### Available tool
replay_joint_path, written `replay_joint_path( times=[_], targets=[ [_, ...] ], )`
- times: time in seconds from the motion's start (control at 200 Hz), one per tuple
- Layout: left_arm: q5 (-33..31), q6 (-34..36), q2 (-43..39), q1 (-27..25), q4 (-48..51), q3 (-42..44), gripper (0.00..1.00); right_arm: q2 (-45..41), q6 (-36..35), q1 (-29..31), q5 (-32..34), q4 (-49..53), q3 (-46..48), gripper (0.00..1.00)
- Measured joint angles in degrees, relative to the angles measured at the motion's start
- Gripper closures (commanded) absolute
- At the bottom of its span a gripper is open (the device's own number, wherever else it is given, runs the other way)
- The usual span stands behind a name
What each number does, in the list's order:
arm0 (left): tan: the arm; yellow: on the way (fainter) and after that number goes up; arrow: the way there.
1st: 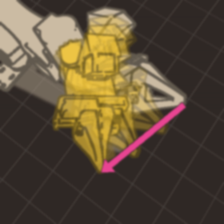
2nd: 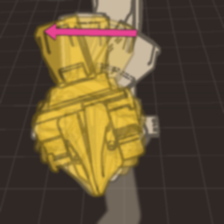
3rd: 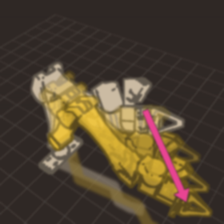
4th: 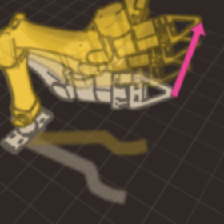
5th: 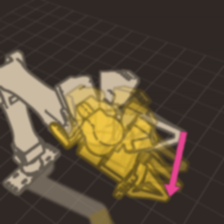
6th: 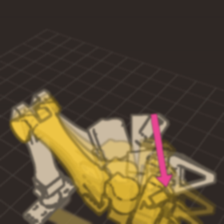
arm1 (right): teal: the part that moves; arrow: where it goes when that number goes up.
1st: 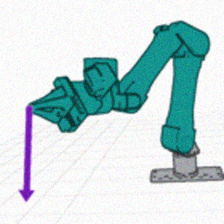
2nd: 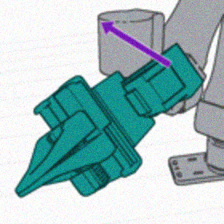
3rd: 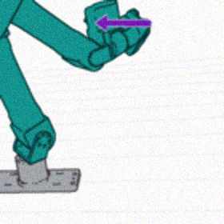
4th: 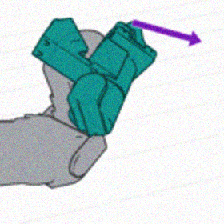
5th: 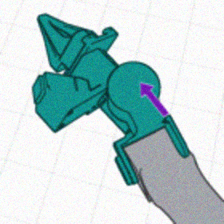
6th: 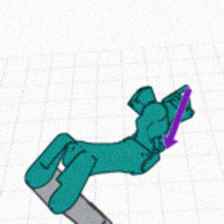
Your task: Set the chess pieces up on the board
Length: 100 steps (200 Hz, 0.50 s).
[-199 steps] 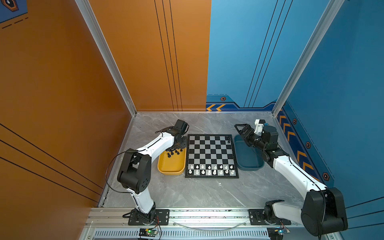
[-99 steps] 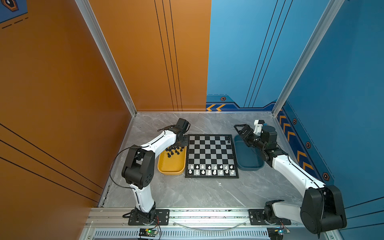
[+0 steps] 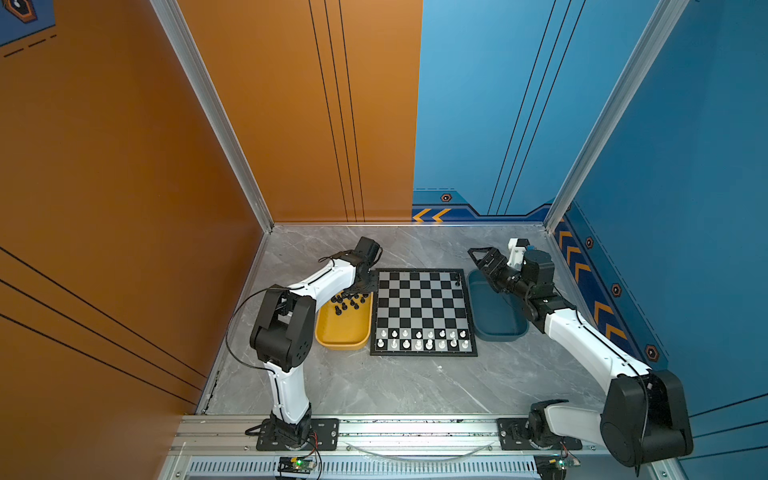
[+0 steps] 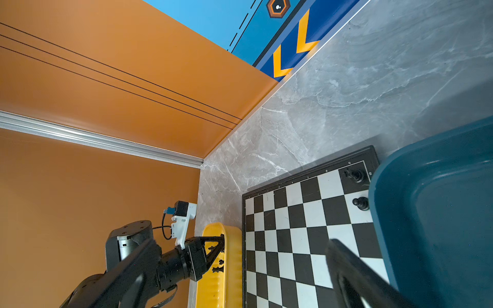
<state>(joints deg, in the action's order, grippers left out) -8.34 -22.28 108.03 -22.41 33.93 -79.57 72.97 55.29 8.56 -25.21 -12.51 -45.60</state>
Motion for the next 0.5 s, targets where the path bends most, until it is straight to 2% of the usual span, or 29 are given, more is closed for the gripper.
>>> replay_joint_path(
  times=[0.501],
  targets=[
    [0.02,0.00,1.92,0.00,-0.09,-1.16,0.87,0.00,-0.02,0.00,-0.02,0.11,0.00,0.00]
  ],
)
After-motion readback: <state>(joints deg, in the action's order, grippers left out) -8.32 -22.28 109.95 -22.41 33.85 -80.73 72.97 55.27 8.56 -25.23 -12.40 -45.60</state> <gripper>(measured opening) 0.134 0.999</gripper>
